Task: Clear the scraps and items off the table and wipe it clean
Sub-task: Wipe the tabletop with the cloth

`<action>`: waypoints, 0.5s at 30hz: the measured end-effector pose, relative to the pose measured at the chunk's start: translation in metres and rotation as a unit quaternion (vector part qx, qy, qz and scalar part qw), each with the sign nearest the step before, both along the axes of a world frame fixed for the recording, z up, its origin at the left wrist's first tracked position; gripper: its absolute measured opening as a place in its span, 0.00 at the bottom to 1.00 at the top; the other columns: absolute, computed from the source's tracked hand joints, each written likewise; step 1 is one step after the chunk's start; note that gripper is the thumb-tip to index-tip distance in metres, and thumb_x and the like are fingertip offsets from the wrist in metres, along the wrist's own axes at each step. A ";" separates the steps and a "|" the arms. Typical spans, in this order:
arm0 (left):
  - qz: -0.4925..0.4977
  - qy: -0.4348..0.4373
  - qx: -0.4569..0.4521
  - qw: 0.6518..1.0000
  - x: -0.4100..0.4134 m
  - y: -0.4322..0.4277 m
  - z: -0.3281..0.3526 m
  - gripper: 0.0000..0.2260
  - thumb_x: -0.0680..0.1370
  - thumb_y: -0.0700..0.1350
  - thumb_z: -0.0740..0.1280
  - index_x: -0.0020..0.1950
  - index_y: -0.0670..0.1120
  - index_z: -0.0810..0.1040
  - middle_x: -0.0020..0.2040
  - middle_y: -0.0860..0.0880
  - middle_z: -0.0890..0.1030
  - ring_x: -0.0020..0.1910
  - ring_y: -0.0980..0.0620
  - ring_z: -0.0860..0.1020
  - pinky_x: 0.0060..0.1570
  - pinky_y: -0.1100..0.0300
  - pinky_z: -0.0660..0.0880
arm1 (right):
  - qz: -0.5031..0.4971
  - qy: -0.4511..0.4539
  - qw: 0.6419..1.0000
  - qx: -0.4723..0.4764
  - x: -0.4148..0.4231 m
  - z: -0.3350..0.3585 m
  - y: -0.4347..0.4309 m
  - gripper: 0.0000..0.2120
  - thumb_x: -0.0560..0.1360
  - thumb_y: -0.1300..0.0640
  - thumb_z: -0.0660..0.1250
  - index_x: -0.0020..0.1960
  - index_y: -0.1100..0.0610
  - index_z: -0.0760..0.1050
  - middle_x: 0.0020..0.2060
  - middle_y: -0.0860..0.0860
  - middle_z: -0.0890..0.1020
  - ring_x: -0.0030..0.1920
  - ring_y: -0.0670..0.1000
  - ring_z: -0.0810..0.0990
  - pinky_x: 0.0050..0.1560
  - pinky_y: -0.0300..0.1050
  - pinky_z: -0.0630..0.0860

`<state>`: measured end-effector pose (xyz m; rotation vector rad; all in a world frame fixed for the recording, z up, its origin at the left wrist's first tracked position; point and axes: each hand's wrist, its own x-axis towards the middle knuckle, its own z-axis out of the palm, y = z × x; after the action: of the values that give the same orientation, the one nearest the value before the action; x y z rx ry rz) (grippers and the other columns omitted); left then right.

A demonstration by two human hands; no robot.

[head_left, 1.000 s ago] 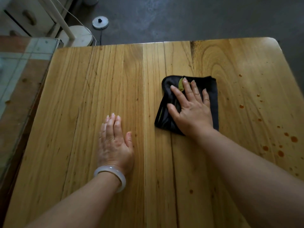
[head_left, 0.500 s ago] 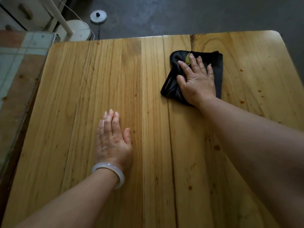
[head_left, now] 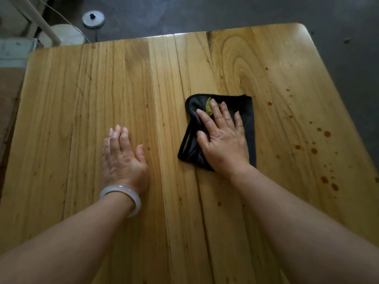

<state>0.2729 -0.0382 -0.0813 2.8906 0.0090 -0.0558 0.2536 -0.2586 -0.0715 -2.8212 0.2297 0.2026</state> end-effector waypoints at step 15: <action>-0.002 0.003 -0.004 1.000 0.001 0.001 -0.001 0.25 0.81 0.51 0.52 0.76 0.43 0.55 0.77 0.46 0.54 0.76 0.49 0.49 0.74 0.52 0.46 | 0.020 -0.021 0.999 -0.014 -0.067 -0.003 0.022 0.30 0.78 0.38 0.49 0.79 0.40 0.51 0.80 0.46 0.46 0.79 0.47 0.39 0.78 0.57 0.41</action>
<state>0.2743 -0.0374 -0.0822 2.8822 0.0042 -0.0653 0.1867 -0.2368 -0.0750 -2.8555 0.1680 0.1506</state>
